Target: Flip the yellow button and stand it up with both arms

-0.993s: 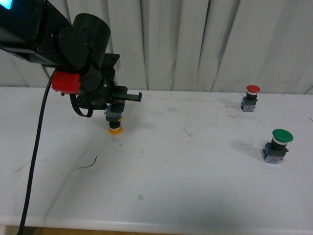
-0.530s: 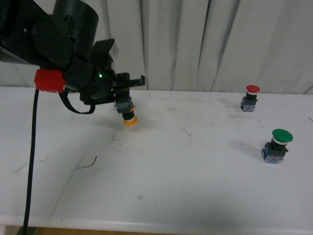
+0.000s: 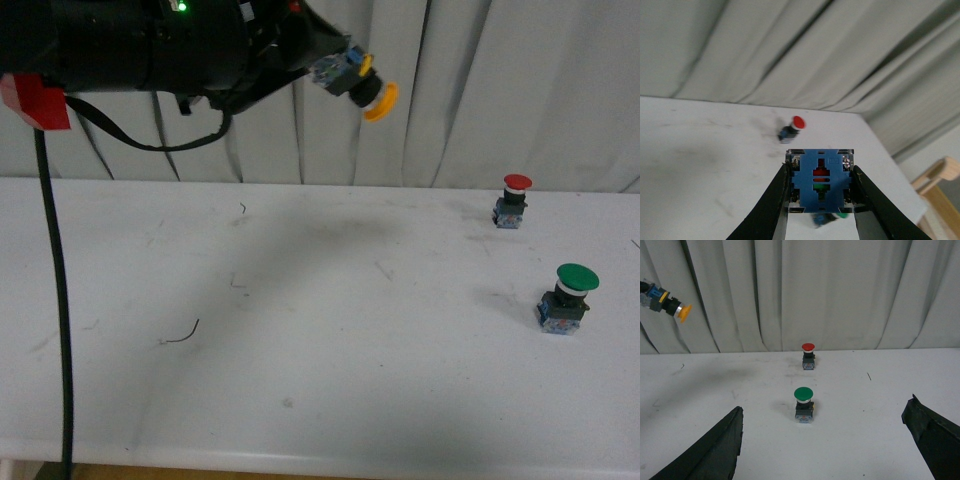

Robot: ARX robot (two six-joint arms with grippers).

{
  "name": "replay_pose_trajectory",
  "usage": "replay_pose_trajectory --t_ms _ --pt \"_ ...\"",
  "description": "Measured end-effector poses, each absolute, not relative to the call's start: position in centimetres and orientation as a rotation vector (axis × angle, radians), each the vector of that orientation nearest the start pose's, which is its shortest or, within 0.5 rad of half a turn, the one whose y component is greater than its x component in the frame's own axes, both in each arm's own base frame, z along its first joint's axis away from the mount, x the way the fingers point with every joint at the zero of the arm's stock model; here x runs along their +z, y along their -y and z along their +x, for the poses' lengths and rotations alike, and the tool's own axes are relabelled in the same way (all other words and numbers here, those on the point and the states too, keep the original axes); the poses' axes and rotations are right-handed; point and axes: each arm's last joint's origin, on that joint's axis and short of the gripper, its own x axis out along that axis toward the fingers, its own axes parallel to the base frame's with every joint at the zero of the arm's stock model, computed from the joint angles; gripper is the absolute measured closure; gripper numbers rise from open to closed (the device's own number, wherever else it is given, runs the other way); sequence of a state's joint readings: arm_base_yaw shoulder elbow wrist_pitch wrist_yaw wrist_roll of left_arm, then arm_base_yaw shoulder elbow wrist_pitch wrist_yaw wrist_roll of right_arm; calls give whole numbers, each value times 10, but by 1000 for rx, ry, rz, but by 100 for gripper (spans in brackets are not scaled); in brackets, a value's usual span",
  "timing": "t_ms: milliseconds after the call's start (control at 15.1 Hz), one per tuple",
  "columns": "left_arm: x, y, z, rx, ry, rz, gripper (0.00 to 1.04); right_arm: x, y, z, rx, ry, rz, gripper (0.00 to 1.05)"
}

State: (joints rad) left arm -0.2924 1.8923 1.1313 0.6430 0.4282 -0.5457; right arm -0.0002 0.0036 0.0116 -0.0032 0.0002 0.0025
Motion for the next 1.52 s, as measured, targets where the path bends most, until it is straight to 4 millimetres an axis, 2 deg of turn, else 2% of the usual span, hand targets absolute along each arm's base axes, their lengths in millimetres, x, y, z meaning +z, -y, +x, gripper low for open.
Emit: replay_pose_trajectory --t_ms 132,530,728,794,861,993,1059,1192,1258,1390,1523 --pt "205 141 384 -768 -288 -650 74 167 0 97 0 4 2 6" --pt "163 147 387 -821 -270 -928 74 167 0 97 0 5 2 6" --pt "161 154 380 -869 -272 -981 74 167 0 97 0 5 2 6" --pt "162 153 381 -867 -271 -981 74 171 0 99 25 50 13 6" --pt "163 151 384 -853 -276 -983 74 192 5 106 101 258 40 6" --pt "164 149 385 -851 -271 -983 74 198 15 130 161 299 114 6" --pt "164 149 385 -850 -270 -983 74 209 18 147 169 345 150 6" --pt "165 150 386 -853 -269 -982 74 262 28 201 194 495 216 6" --pt "167 151 387 -855 -266 -982 74 267 30 235 219 453 302 6" --pt "167 151 388 -852 -273 -982 74 252 31 303 262 322 501 6" --pt "167 151 389 -853 -267 -981 74 250 16 344 357 284 730 6"
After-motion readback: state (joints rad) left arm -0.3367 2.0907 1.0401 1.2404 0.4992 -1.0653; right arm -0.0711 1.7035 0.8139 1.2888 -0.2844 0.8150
